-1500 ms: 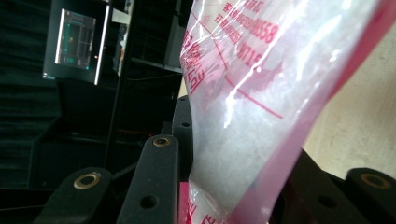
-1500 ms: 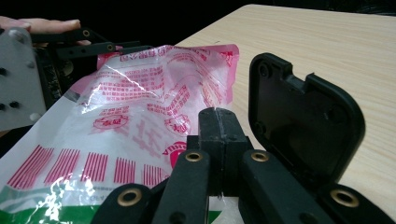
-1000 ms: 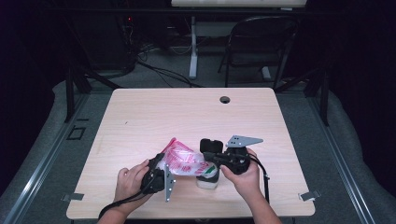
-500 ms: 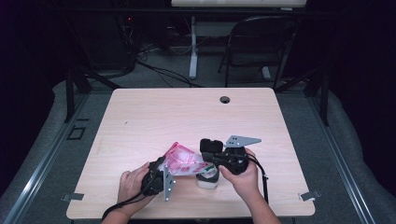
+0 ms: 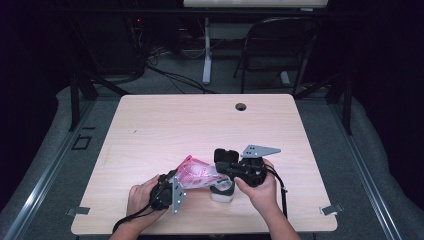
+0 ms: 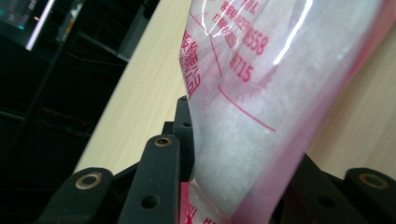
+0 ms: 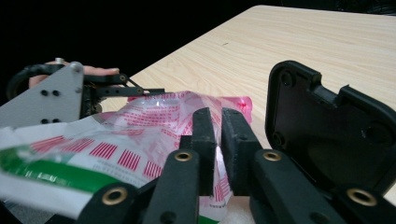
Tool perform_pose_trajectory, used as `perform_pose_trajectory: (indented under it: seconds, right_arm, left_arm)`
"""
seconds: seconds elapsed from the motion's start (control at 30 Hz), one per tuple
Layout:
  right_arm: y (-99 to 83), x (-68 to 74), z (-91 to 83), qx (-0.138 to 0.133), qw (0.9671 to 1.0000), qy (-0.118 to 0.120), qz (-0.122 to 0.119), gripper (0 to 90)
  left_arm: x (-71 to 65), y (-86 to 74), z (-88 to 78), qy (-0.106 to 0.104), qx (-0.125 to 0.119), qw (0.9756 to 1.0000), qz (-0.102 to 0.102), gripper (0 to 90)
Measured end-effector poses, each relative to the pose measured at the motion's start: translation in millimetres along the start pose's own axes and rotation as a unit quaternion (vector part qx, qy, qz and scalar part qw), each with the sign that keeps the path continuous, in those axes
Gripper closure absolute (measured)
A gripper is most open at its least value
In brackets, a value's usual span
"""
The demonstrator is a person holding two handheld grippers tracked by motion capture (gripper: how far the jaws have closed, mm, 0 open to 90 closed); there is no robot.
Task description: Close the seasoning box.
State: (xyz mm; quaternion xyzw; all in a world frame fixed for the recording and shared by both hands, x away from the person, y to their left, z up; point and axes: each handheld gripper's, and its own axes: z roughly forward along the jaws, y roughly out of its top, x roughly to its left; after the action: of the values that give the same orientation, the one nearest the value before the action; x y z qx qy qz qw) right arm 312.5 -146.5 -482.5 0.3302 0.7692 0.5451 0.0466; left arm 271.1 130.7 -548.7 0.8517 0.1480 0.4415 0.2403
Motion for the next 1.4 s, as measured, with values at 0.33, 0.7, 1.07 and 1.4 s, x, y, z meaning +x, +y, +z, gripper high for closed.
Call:
perform_pose_trajectory:
  seconds: [0.33,0.7,1.07,1.4]
  right_arm:
    - [3.5,0.8,-7.7,-0.025,0.9996,0.004,0.008,66.4]
    - [5.6,-1.3,-15.6,-0.045,0.9988,0.001,0.018,61.5]
    - [5.5,-5.3,-20.4,-0.058,0.998,-0.005,0.026,61.4]
    - [5.4,-6.2,-22.1,-0.061,0.9976,-0.007,0.03,60.9]
  left_arm:
    - [1.9,-4.4,3.2,-0.038,-0.001,0.9988,-0.031,75.3]
    - [4.6,-14.8,14.0,-0.104,-0.002,0.989,-0.105,75.3]
    - [16.7,-28.5,22.2,-0.153,-0.015,0.9695,-0.191,75.6]
    - [19.1,-31.9,25.3,-0.164,-0.011,0.9624,-0.216,75.6]
